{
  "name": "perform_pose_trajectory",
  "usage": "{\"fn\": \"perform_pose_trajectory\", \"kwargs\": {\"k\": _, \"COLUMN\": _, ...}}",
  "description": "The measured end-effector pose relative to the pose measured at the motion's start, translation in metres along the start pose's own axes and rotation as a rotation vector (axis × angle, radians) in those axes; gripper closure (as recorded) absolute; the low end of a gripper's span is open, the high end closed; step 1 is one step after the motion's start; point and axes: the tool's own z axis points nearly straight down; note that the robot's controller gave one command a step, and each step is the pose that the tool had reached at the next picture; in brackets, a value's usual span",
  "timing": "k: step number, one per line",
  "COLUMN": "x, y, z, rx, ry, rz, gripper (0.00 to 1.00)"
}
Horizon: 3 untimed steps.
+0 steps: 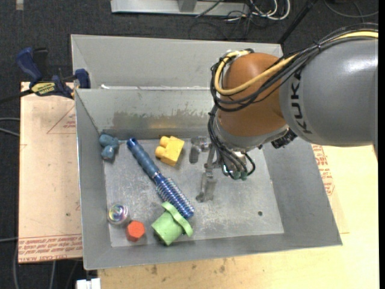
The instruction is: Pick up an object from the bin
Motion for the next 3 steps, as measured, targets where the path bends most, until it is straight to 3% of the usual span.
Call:
{"fn": "perform_pose_trajectory", "kwargs": {"k": 1, "x": -0.006, "y": 0.016, "z": 0.114, "rx": -0.003, "ry": -0.002, "rz": 0.38, "gripper": 0.0}}
{"fn": "perform_pose_trajectory", "kwargs": {"k": 2, "x": 0.005, "y": 0.034, "z": 0.084, "rx": -0.004, "ry": -0.009, "rz": 0.603, "gripper": 0.0}}
{"fn": "perform_pose_trajectory", "kwargs": {"k": 3, "x": 0.004, "y": 0.045, "z": 0.074, "rx": -0.004, "ry": -0.008, "rz": 0.738, "gripper": 0.0}}
